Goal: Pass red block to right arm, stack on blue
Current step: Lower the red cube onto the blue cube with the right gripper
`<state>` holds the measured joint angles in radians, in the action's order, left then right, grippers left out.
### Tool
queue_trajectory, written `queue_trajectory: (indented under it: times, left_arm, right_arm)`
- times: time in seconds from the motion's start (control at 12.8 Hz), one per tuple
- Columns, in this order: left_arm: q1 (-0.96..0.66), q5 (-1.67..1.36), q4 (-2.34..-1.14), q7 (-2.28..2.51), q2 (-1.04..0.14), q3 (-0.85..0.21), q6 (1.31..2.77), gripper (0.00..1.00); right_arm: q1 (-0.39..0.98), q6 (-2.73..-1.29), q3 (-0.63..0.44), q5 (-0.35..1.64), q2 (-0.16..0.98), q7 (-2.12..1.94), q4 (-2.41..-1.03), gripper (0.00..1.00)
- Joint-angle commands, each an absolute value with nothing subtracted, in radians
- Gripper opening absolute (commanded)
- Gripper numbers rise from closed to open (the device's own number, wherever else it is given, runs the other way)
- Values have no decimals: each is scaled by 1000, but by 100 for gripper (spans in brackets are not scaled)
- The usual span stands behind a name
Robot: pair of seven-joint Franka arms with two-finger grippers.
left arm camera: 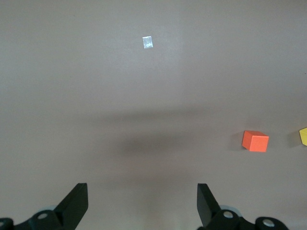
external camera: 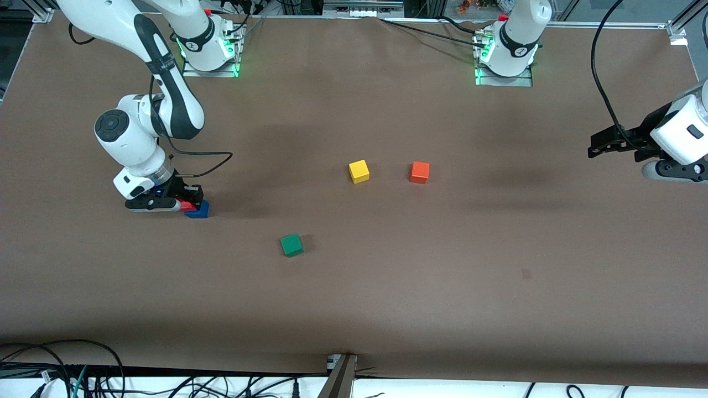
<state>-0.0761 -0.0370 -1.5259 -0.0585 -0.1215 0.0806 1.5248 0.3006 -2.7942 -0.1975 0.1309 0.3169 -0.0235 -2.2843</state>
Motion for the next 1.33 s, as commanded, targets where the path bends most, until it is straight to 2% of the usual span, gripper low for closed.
queue_trajectory:
  times: [0.0,1.25]
  left_arm:
    - [-69,-48,-1548,-51,-101,71,1532,100]
    - [-74,-40,-1545,-49,-109,69,1534,100]
  right_arm:
    - [307,-2804,-198,120,307,2,-2289,0]
    - [308,-2842,-201,121,330,15,-2284,0]
